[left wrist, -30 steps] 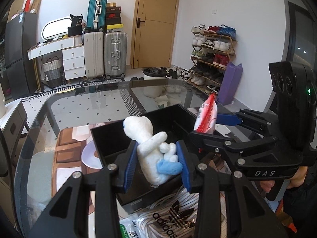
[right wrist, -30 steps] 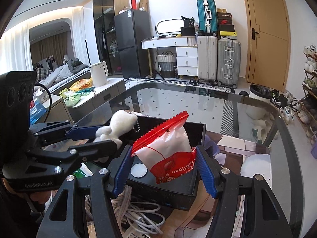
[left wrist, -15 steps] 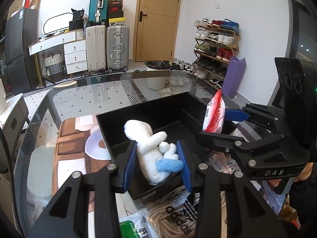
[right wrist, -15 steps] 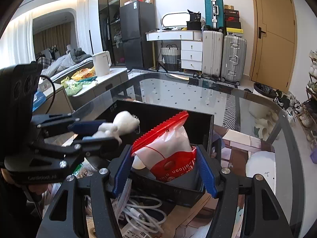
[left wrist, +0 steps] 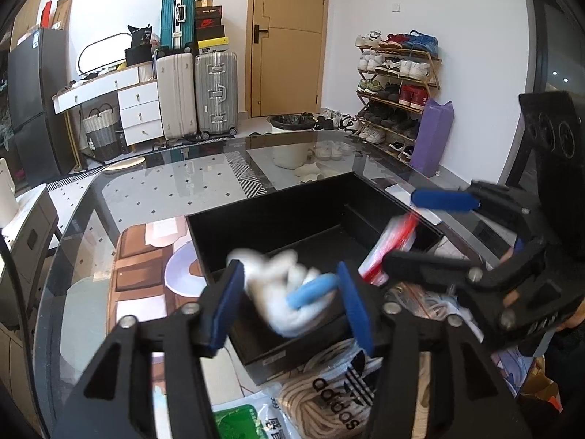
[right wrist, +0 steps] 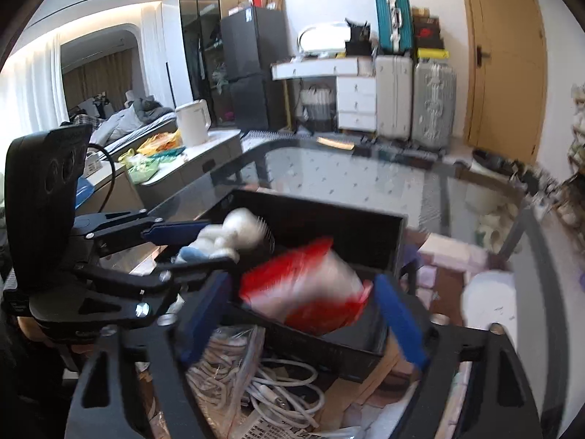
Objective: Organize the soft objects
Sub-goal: 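Carry both items over the black box and release them inside, then grasp the white foam piece with the right gripper and lift it, then hold the foam with the right gripper while the left gripper grasps the green sachet, then carry the sachet and foam over the black box and release them inside, then withdraw both open grippers from the box toward the remaining items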
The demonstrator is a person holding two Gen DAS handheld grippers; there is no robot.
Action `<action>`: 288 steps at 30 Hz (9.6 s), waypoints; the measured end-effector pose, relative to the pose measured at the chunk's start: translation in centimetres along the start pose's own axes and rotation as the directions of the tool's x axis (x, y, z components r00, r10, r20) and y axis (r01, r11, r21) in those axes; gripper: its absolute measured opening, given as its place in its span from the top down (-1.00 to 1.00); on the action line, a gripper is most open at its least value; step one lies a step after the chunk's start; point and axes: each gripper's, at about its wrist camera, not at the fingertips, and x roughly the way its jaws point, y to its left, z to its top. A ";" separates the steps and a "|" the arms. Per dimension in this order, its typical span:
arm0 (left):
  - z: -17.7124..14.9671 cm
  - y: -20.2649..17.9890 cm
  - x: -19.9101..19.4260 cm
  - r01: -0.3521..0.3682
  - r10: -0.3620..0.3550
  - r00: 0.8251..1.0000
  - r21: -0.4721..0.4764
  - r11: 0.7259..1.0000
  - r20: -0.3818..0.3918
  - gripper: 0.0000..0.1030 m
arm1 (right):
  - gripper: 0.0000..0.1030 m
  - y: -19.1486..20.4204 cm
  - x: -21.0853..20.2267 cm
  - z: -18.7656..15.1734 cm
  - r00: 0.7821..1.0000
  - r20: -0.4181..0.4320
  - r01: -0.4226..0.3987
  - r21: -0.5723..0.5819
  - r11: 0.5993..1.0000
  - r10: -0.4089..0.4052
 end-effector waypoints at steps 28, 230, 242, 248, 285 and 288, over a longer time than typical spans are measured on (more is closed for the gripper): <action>-5.4 1.4 -6.4 -0.122 0.131 0.990 -0.142 0.982 0.058 -1.00 | -0.99 -1.8 -6.5 -6.4 0.998 -0.030 0.056 0.075 0.996 -0.054; 2.5 -0.1 -1.8 0.022 -0.017 0.999 -0.135 0.991 0.042 0.12 | 0.27 0.6 -1.5 0.6 0.996 0.022 0.090 0.050 0.995 -0.091; 2.3 -0.1 1.2 -0.003 -0.001 0.999 -0.114 0.993 -0.036 0.12 | 0.27 1.5 1.7 0.7 0.990 0.013 0.139 0.064 0.988 -0.140; 2.2 -0.4 1.5 -0.016 0.012 0.999 -0.103 0.995 -0.042 0.11 | 0.27 1.5 2.7 -0.7 0.988 -0.013 0.158 0.071 0.985 -0.157; -4.0 -0.5 -3.6 -0.145 0.135 0.988 -0.139 0.980 -0.074 -1.00 | -0.99 -0.2 -2.8 -9.7 0.978 -0.208 0.049 0.256 0.965 0.005; -4.4 -0.6 -3.5 -0.146 0.136 0.988 -0.136 0.980 -0.076 -1.00 | -0.99 -0.1 -2.8 -10.0 0.980 -0.194 0.021 0.284 0.959 0.036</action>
